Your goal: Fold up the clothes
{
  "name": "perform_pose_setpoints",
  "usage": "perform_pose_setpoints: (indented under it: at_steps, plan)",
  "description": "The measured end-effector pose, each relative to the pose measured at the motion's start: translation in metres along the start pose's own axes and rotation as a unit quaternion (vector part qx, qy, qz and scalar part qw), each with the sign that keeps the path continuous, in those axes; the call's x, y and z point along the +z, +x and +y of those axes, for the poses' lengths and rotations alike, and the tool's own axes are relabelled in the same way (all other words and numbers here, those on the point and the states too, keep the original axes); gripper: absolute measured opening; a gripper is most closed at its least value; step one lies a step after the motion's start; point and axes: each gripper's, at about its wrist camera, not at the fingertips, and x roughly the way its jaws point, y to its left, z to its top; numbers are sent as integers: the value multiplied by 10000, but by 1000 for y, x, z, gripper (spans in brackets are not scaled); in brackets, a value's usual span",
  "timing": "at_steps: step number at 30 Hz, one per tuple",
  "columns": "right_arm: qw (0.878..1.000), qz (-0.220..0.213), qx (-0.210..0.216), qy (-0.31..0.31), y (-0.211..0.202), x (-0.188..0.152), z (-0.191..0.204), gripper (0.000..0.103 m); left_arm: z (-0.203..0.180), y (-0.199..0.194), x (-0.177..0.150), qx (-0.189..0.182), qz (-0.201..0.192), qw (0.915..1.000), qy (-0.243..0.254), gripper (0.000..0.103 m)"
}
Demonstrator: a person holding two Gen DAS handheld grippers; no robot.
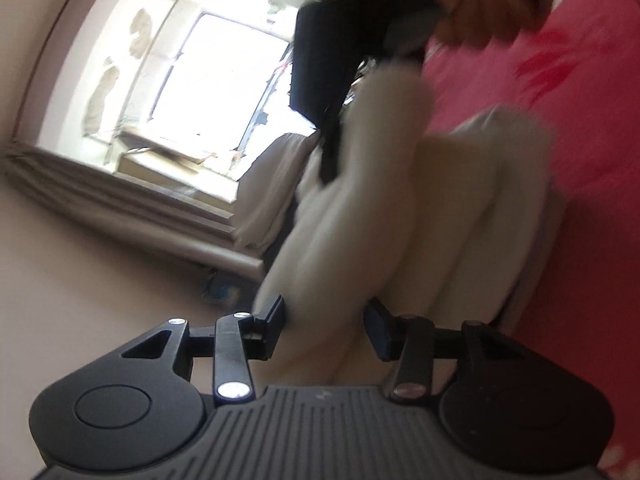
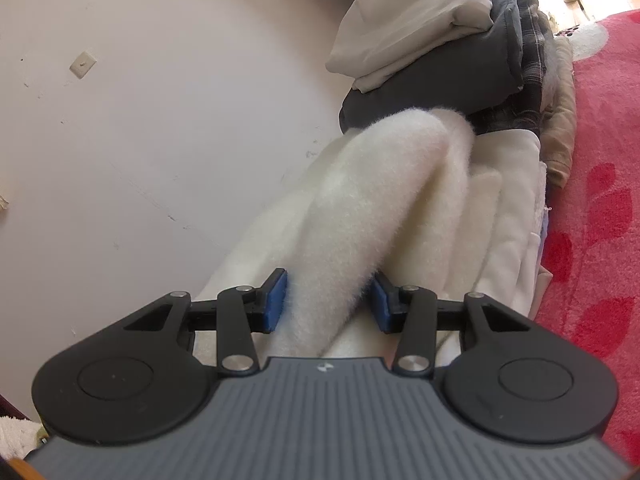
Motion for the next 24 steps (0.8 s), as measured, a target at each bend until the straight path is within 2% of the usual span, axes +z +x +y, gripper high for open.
perform_pose_setpoints:
  at_steps: [2,7,11,13,15,17,18,19,21,24]
  plan:
    - [10000,4,-33,-12,1,1,2,43,0,6,-7,126,-30,9999,94,54]
    - [9999,10,-111,-68,3,1,6,43,1,6,-11,381,24,9989,278,54]
    - [10000,-10,-92,-33,3,1,4,43,4,15,-22,490,469,9975,212,54]
    - [10000,-13,-89,-24,3,1,4,43,17,28,-31,404,865,9950,-284,54]
    - [10000,-10,-54,-24,4,0,4,43,33,30,-33,216,917,9925,-775,54]
    - [10000,-28,-64,-52,4,0,5,44,38,29,-31,228,822,9928,-840,52]
    - [10000,-40,-72,-52,4,0,5,44,44,29,-31,218,791,9912,-1041,50]
    - [10000,-49,-61,-23,4,0,3,44,51,29,-32,189,791,9881,-1309,48]
    - [10000,-55,-46,-2,4,0,2,42,74,35,-39,-7,999,9701,-2210,49]
    - [9999,-10,-18,-110,7,-2,5,41,86,48,-54,-251,1357,9466,-2913,49]
